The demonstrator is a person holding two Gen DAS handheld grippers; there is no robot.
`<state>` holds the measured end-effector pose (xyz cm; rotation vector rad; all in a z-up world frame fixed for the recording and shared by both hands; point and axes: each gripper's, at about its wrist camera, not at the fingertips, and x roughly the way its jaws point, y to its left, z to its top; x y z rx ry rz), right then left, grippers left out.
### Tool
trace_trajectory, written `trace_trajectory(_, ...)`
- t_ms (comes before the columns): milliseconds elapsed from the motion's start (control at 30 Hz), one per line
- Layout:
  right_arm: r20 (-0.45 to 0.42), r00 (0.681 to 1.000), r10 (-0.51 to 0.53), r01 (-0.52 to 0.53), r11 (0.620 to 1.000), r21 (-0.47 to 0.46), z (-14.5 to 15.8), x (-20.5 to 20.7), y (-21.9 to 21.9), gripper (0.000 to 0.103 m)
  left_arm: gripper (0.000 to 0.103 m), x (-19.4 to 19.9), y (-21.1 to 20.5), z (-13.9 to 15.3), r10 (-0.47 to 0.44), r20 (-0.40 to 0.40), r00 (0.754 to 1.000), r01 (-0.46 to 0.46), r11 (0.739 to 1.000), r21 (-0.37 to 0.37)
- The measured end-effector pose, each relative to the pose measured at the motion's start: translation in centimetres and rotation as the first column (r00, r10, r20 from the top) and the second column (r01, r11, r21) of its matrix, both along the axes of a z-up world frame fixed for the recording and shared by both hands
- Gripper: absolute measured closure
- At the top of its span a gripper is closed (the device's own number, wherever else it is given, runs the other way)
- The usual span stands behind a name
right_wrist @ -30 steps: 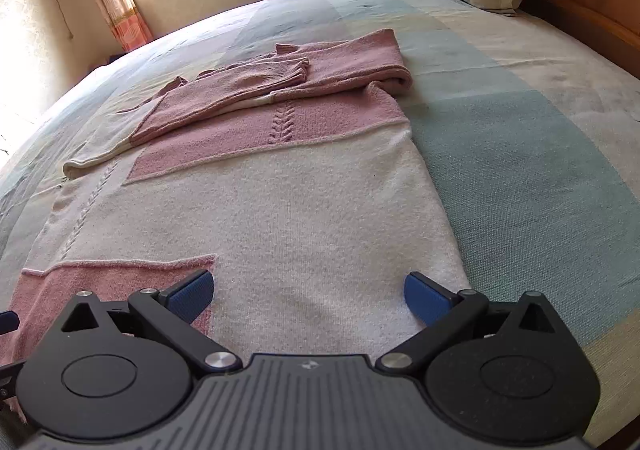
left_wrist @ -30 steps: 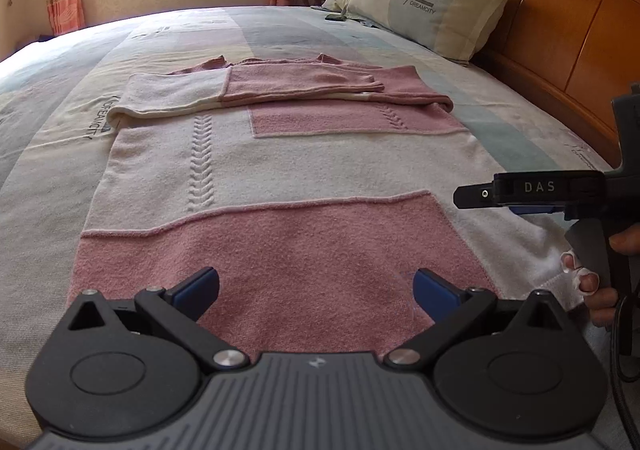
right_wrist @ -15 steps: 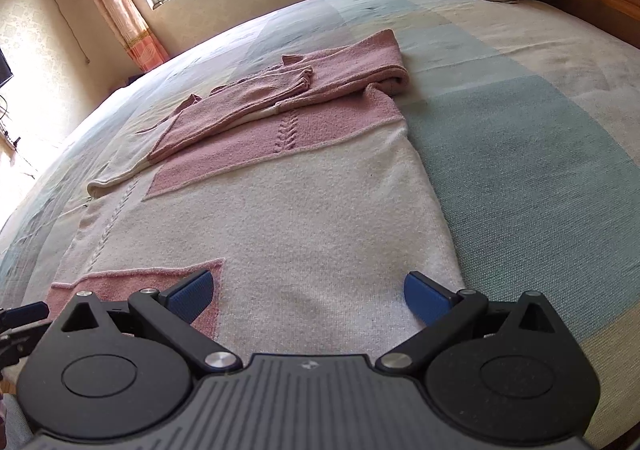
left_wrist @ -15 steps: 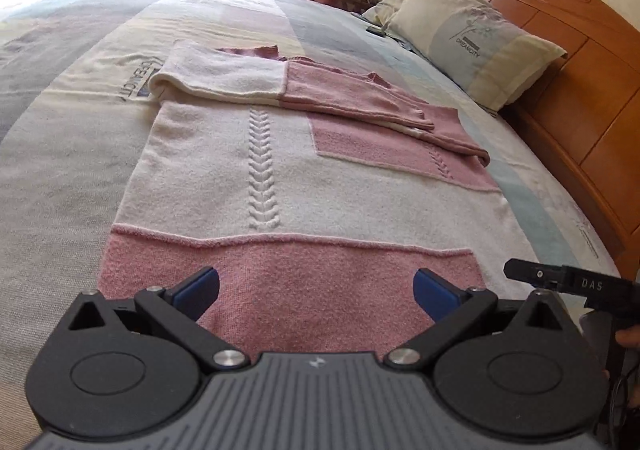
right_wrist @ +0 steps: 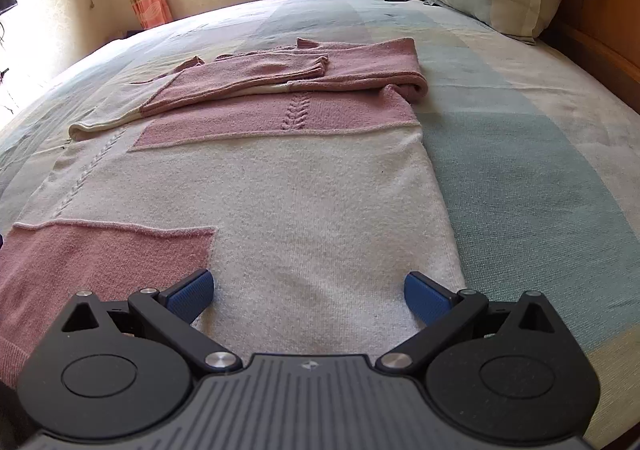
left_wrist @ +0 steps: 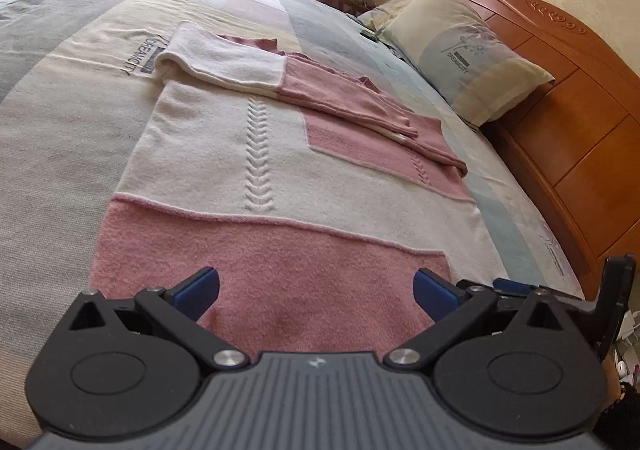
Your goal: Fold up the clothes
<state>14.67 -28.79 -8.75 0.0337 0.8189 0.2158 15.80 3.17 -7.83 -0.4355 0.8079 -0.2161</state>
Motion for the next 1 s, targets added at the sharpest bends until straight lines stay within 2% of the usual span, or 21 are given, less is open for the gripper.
trace_trajectory(33,0.003,1.0,0.005,-0.005,1.0,-0.012,-0.1,-0.1,0.1,0.0,0.001,-0.2,-0.4,-0.5,-0.003,-0.009,1.0,0.003,1.0,0.005)
trace_trajectory(100,0.009,1.0,0.013,-0.013,1.0,-0.023,-0.1,-0.2,0.2,0.0,0.001,-1.7,-0.7,-1.0,0.016,0.048,0.999,-0.017,1.0,0.019)
trace_trajectory(200,0.02,0.999,0.03,-0.03,0.999,-0.025,-0.2,-0.4,0.0,0.0,0.001,-2.5,-0.8,-0.7,0.047,0.047,0.998,-0.048,0.999,0.018)
trace_trajectory(233,0.024,0.999,0.037,-0.037,0.999,-0.026,-0.2,-0.5,0.0,0.0,0.001,-2.7,-1.1,-0.3,0.05,0.04,0.998,-0.052,0.998,0.04)
trace_trajectory(367,0.037,0.997,0.064,-0.063,0.998,-0.028,0.0,-1.1,-0.2,0.0,0.001,-3.5,-3.7,1.0,-0.026,0.113,0.993,0.015,0.996,0.093)
trace_trajectory(500,0.061,0.995,0.077,-0.081,0.994,0.067,0.8,-2.0,-1.5,0.0,0.001,-3.4,-6.9,0.0,-0.095,0.111,0.989,0.074,0.981,0.179)
trace_trajectory(567,0.071,0.994,0.083,-0.091,0.989,0.113,0.9,-2.5,-2.3,0.0,0.001,-3.3,-7.5,-1.3,-0.087,0.074,0.993,0.072,0.978,0.194)
trace_trajectory(600,0.069,0.994,0.086,-0.094,0.989,0.118,0.8,-2.7,-2.6,0.0,0.001,-3.8,-7.7,-1.7,-0.094,0.111,0.989,0.067,0.972,0.225)
trace_trajectory(700,0.056,0.993,0.101,-0.105,0.991,0.084,0.2,-3.0,-2.7,0.0,0.001,-4.5,-8.3,-2.0,-0.134,0.133,0.982,0.091,0.952,0.293)
trace_trajectory(867,0.113,0.978,0.175,-0.167,0.983,-0.074,-0.8,-4.4,-1.3,0.0,0.001,-5.2,-9.0,-2.3,-0.184,0.14,0.973,0.12,0.918,0.377)
trace_trajectory(967,0.138,0.976,0.171,-0.164,0.985,-0.062,-1.0,-4.8,-1.7,0.0,0.001,-5.2,-9.1,-1.8,-0.18,0.119,0.976,0.12,0.911,0.394)
trace_trajectory(1000,0.137,0.975,0.175,-0.168,0.984,-0.061,-1.0,-4.7,-1.7,0.0,0.001,-5.2,-8.8,-1.5,-0.166,0.127,0.978,0.107,0.919,0.38)
